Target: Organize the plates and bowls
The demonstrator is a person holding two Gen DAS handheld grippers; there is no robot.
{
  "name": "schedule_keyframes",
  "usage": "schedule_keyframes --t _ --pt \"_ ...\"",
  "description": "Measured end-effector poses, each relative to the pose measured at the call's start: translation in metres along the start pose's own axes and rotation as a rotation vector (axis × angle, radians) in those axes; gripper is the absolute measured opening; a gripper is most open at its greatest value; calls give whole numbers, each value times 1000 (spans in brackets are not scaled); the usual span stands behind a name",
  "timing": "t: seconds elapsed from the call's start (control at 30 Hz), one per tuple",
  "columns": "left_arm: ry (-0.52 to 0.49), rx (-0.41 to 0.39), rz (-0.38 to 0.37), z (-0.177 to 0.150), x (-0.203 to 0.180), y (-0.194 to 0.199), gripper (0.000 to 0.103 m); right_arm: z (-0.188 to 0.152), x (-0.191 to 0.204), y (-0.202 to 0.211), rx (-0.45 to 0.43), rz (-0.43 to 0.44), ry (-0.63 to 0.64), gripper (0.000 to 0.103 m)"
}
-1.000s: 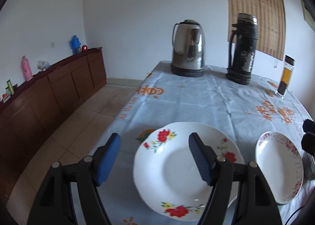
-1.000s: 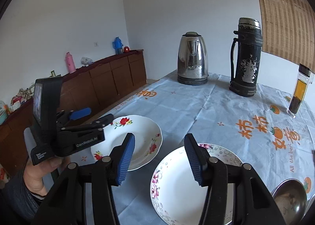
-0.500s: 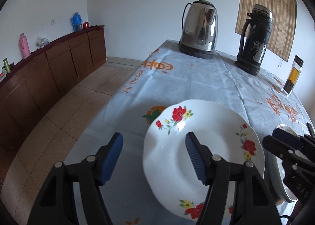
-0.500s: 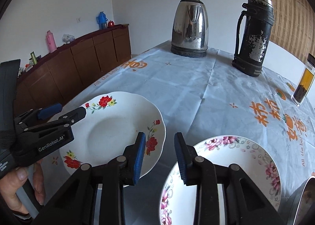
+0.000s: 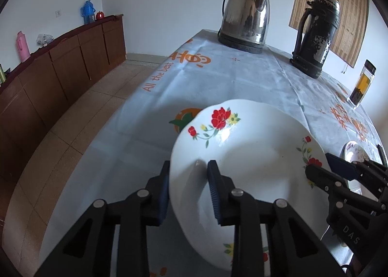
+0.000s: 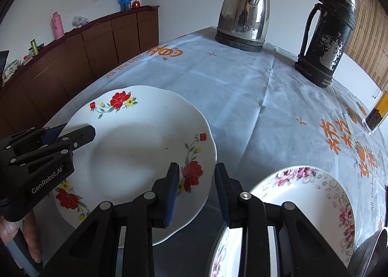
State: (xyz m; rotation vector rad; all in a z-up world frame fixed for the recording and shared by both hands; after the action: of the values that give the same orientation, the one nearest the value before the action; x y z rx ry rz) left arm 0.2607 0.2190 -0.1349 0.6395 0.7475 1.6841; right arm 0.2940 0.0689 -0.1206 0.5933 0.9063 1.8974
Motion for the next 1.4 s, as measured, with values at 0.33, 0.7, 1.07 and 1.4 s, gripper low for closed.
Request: schedule_keyframes --t 0.33,0.7,1.07,1.4 --pt "11 -11 -3 0 3 1 28 -1 1 -1 -10 2 23 33" --pt "45 -20 20 -1 13 3 28 -9 6 9 -40 102 -17 27" --pt "19 -69 25 1 10 12 29 -9 5 31 -113 94 -21 27" --pt "28 -94 24 3 12 18 29 -10 6 37 -153 98 -36 27"
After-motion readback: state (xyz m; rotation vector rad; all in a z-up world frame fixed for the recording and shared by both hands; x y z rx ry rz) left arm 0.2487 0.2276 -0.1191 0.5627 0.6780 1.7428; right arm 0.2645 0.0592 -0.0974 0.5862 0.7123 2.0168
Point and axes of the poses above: each gripper's, at about its wrist camera, not at the fingertips, and y roughly against the way its jaws point, x to its left, z to its top, the point moved 5 cm from there along -y, roughly the way its jaws point, and after that the axes turned 10 degrees about -y, right-handed, at the moved point
